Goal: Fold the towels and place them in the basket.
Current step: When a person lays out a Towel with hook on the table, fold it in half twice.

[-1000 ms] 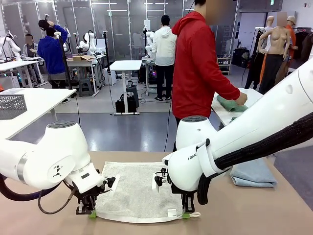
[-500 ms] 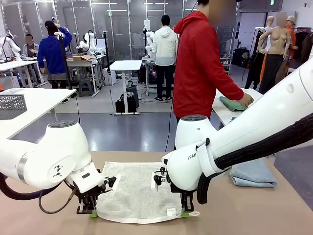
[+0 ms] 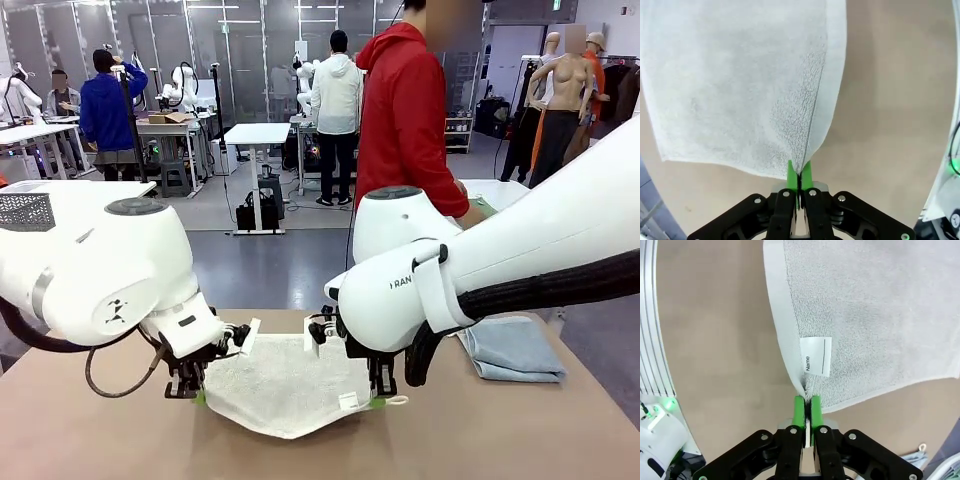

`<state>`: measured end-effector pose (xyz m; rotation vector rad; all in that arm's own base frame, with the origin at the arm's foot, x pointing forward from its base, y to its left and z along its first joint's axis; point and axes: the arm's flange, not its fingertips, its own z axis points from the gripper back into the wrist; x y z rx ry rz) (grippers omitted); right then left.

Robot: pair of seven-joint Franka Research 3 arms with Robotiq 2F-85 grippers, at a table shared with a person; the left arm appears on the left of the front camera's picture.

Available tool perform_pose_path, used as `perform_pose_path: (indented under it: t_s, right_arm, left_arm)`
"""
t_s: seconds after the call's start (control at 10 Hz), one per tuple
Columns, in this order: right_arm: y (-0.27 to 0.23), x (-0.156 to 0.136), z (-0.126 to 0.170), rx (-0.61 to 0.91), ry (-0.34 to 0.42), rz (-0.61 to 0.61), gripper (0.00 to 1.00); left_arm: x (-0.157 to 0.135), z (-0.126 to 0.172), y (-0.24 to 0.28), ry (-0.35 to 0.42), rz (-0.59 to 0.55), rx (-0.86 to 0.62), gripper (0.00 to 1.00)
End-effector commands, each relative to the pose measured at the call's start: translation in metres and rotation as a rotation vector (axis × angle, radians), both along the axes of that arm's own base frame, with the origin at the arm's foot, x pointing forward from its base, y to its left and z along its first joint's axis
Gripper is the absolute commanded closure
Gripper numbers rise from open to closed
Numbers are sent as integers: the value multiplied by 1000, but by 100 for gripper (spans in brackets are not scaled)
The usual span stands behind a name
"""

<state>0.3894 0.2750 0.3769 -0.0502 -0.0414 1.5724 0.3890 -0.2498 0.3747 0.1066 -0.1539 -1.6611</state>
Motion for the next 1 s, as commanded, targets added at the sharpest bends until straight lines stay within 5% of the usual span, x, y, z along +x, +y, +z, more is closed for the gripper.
perform_pose_path:
  t_s: [0.0,0.9]
  right_arm:
    - [6,-8,13,-40,-28,-11,94]
    - [3,-6,15,-18,-30,15,94]
  left_arm:
    - [-4,14,-3,-29,29,35,97]
    - [-1,15,1,-29,6,12,97]
